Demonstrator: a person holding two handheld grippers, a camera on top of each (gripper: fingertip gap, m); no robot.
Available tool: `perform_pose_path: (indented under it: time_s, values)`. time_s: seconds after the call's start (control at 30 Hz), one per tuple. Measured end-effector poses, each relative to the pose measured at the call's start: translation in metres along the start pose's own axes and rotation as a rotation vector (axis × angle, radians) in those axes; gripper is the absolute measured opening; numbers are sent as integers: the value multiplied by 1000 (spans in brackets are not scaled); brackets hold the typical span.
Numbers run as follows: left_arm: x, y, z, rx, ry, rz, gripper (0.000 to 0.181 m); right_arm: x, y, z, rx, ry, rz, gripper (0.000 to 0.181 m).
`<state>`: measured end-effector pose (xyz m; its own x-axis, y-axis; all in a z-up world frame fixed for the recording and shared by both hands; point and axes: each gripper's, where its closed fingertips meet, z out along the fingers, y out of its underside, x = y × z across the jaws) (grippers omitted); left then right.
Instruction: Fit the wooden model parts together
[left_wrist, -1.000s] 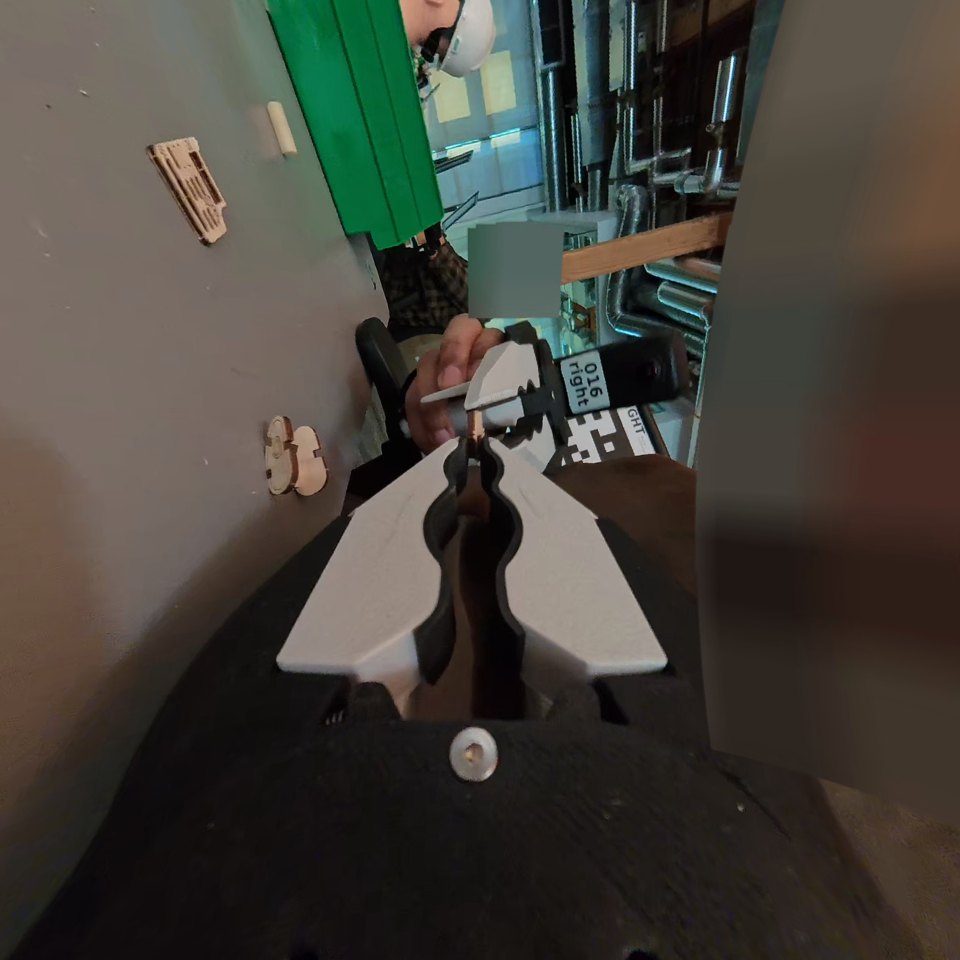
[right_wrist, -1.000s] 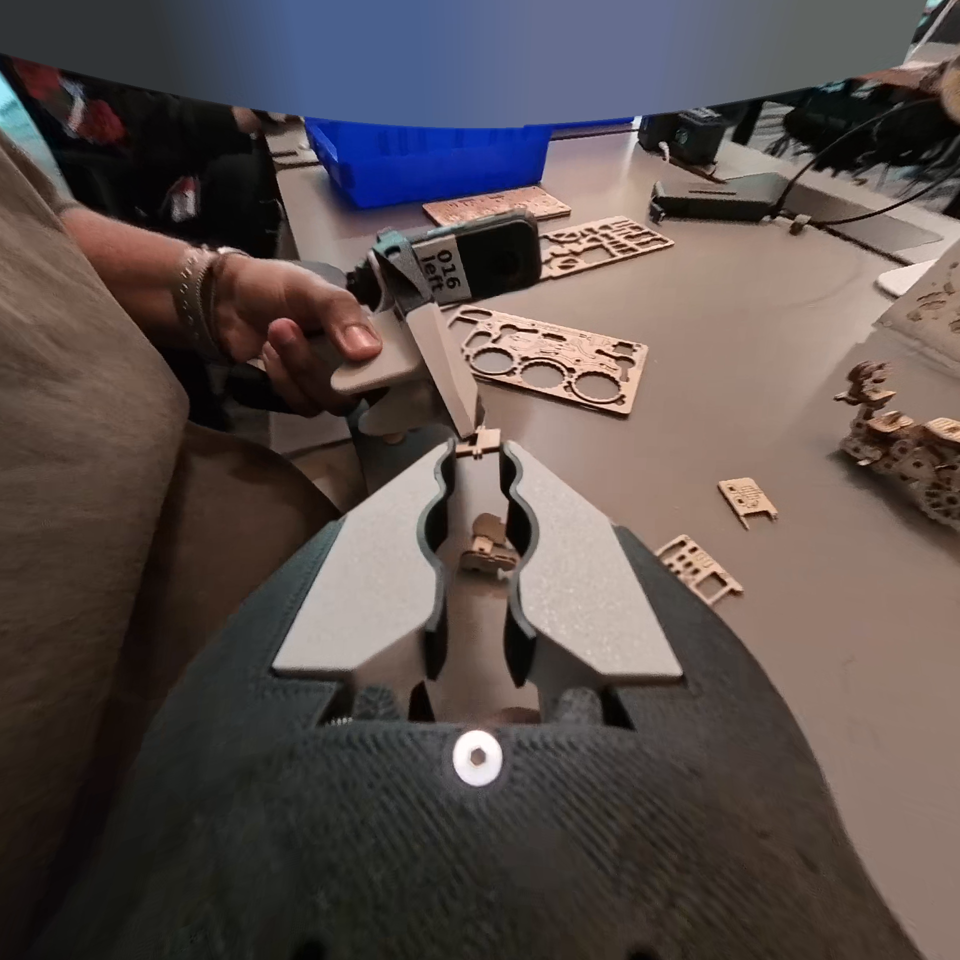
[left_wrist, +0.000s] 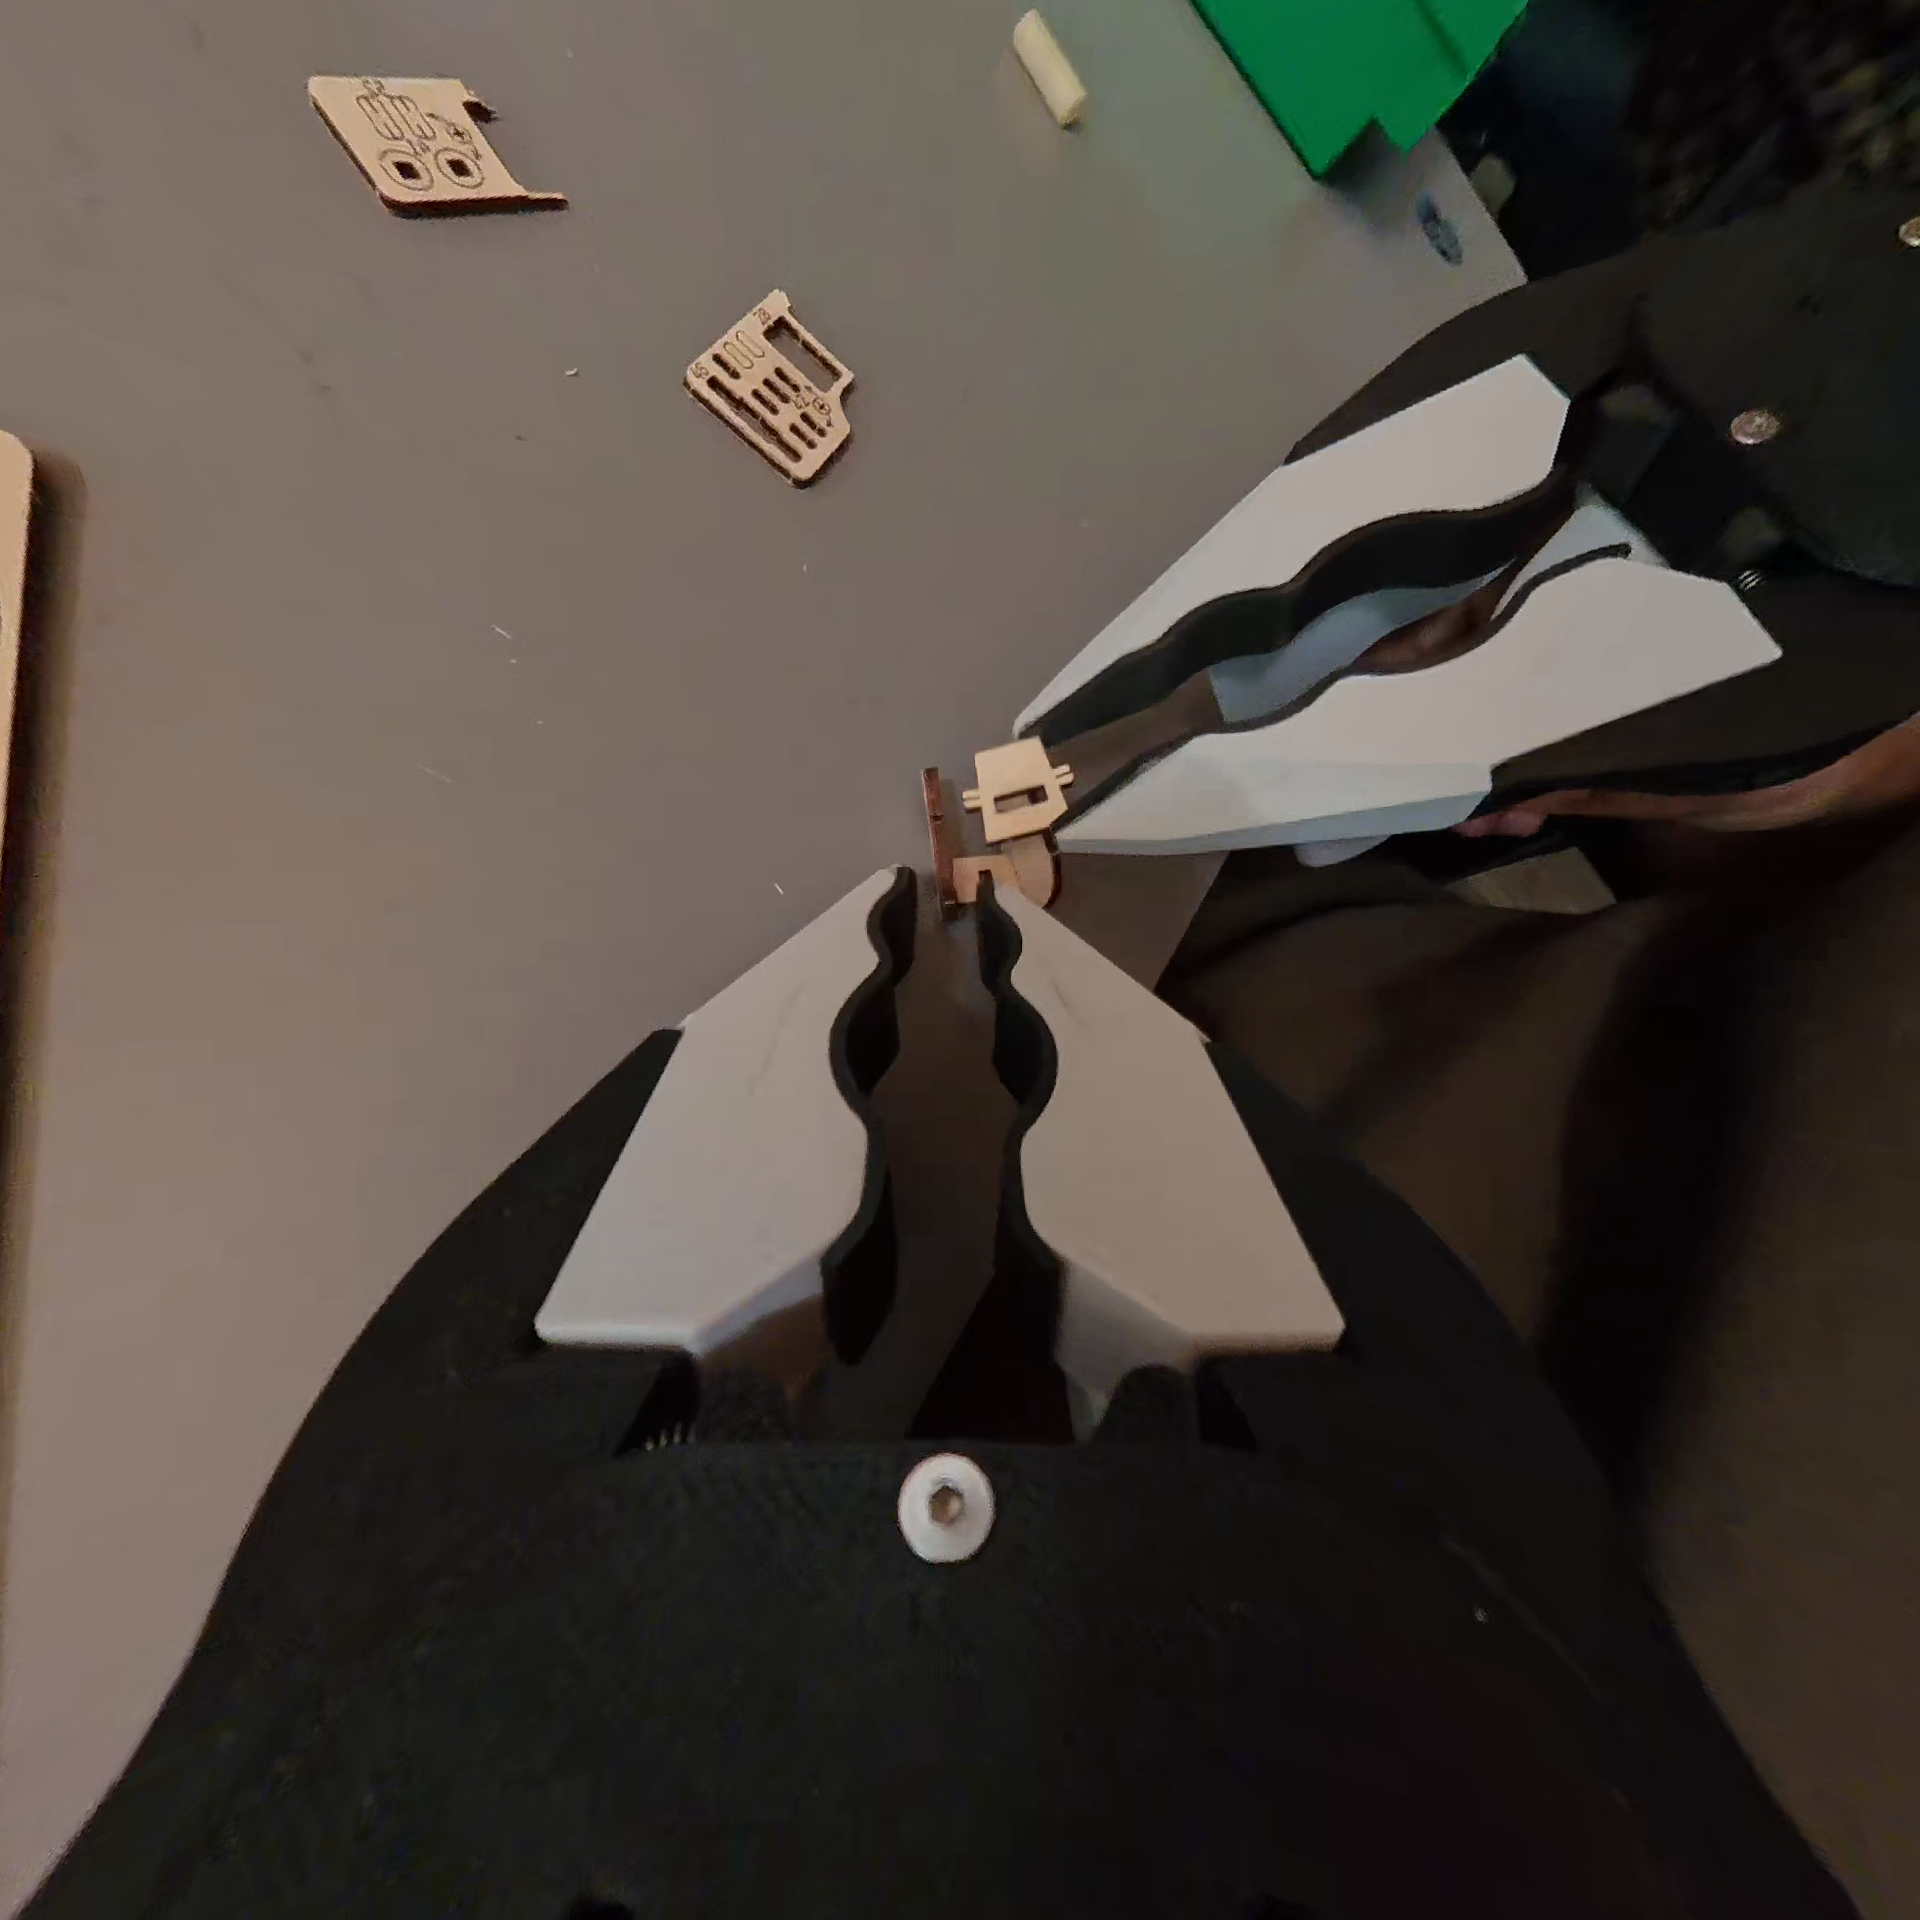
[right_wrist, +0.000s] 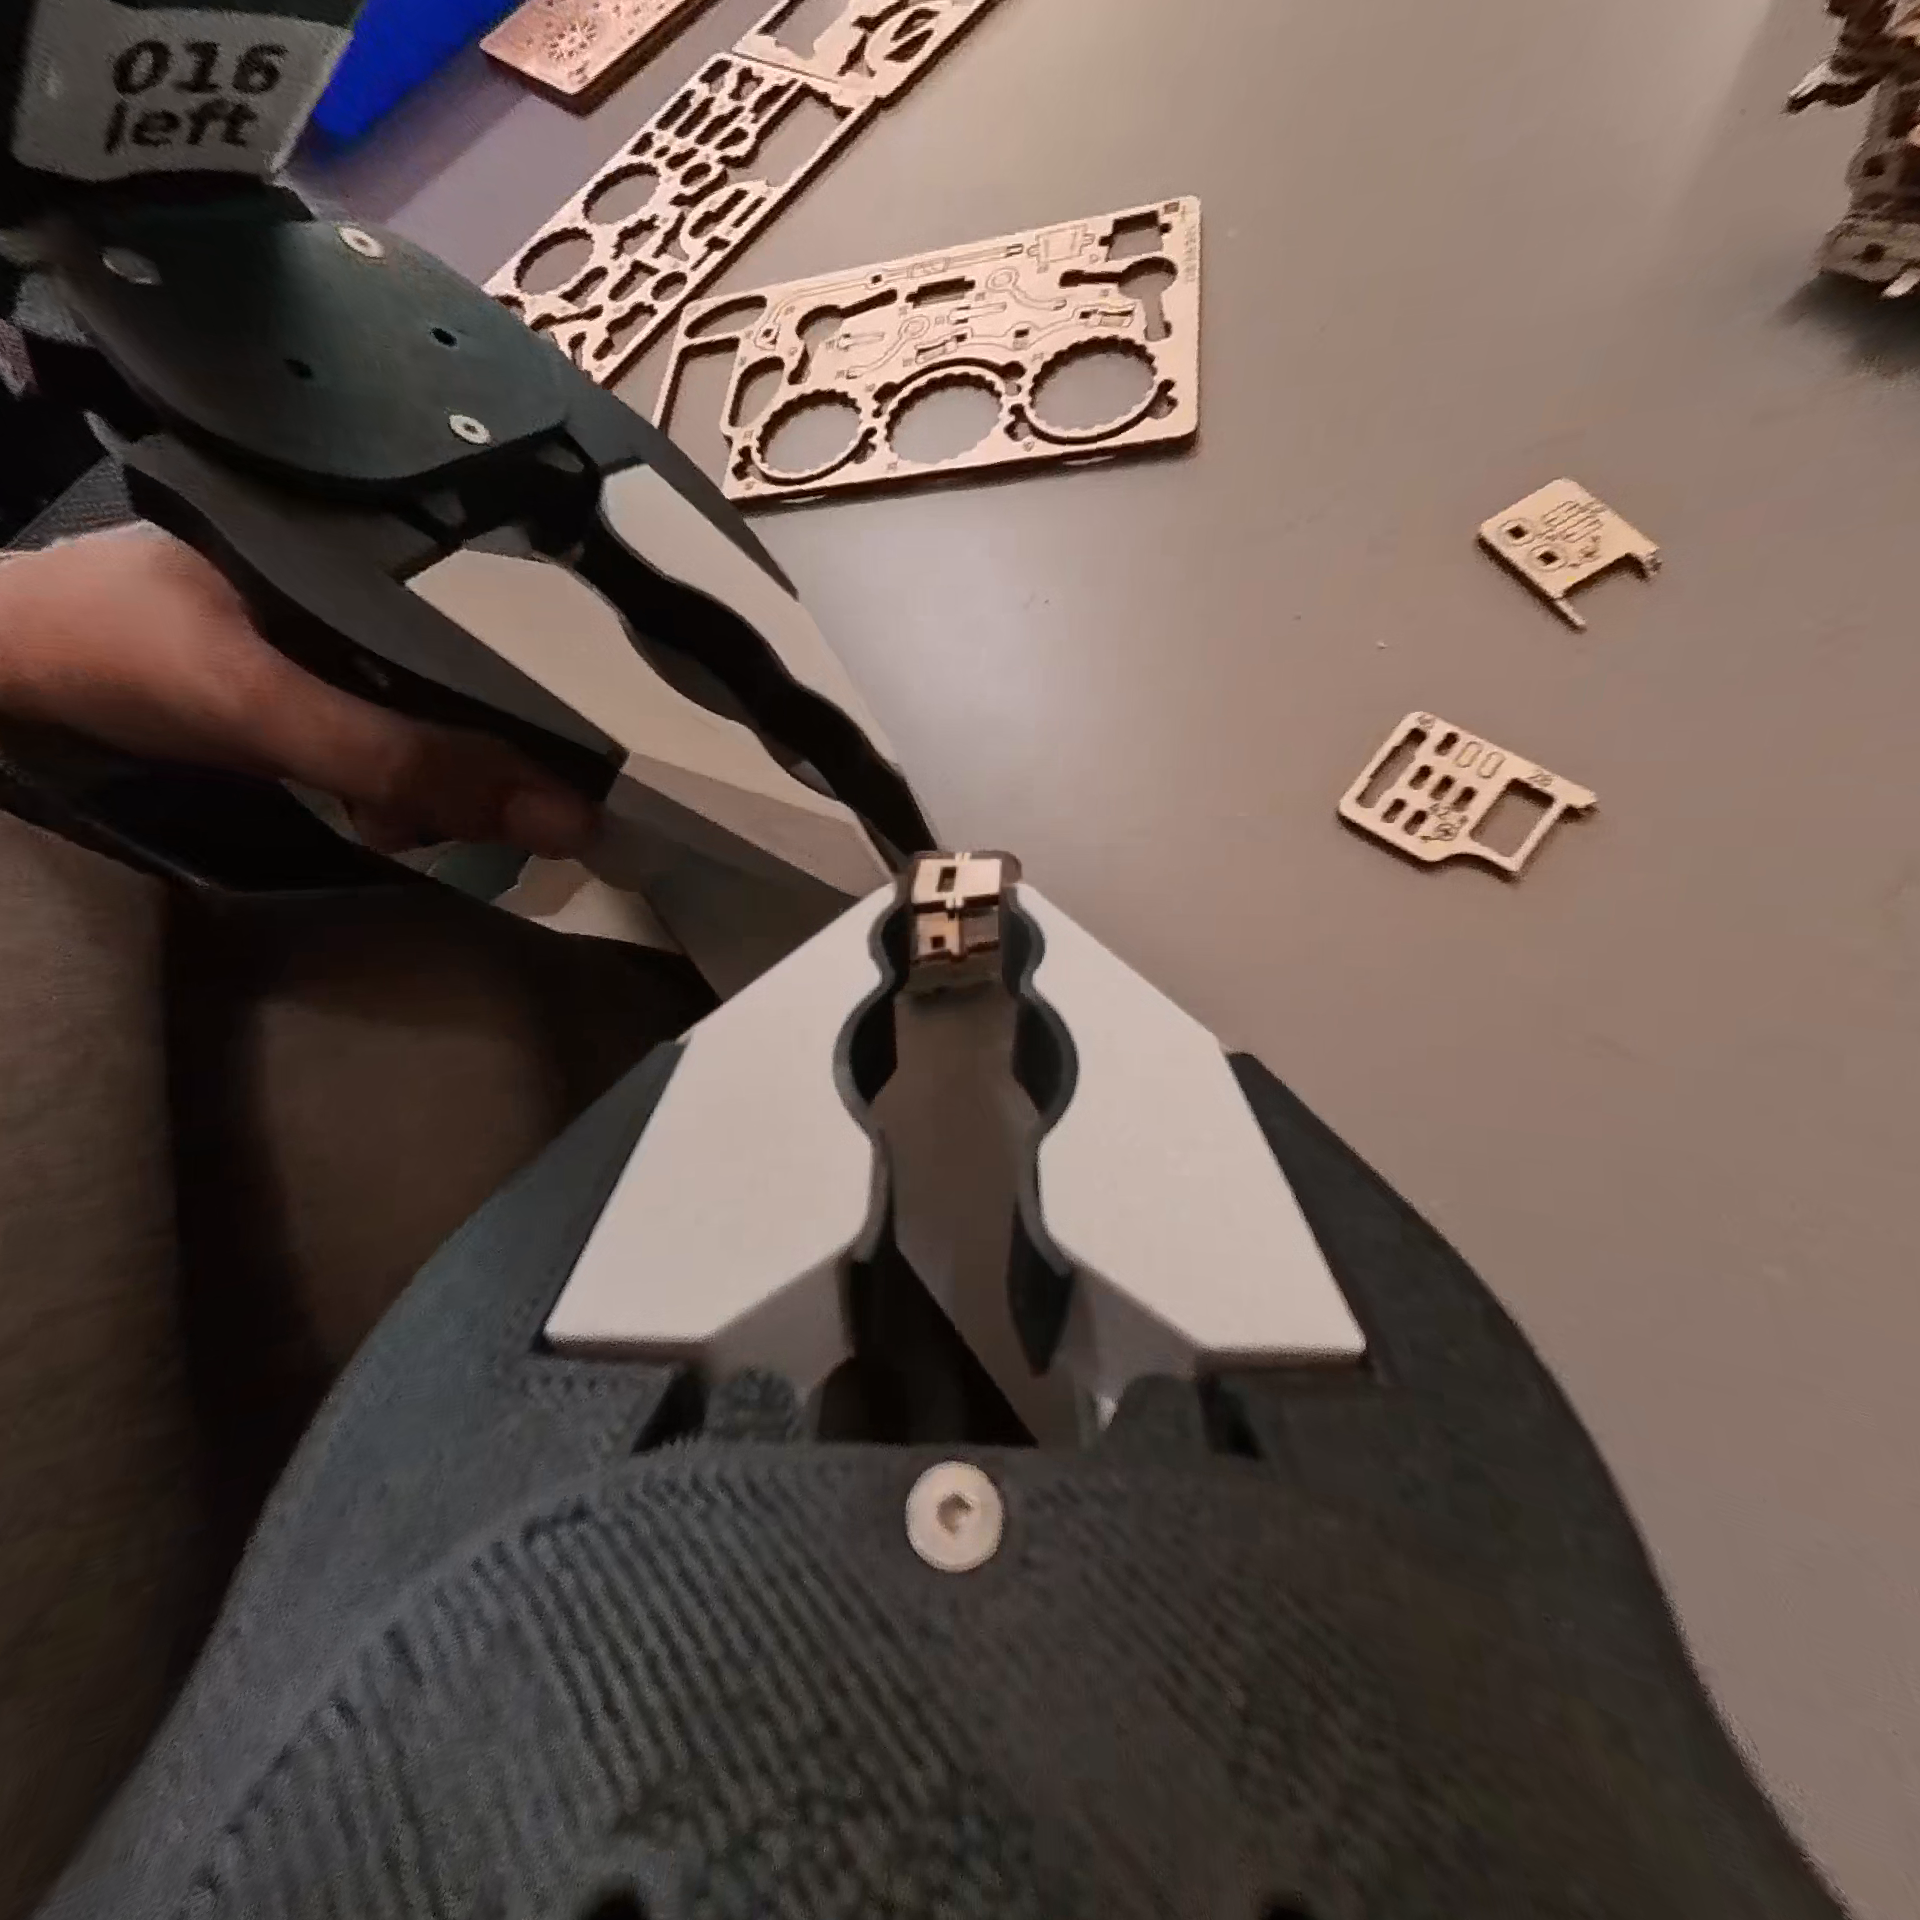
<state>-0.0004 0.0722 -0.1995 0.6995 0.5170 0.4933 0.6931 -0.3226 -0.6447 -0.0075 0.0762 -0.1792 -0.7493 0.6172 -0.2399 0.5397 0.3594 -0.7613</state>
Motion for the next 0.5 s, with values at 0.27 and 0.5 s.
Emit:
perform_pose_path:
  time_s: [0.27, 0.5]
  values:
    - [4, -2, 3, 15, -5, 31, 2, 0, 3, 3, -19, 1, 3, 15]
    - [6, -1, 5, 16, -25, 61, 1, 1, 3, 2, -18, 11, 1, 15]
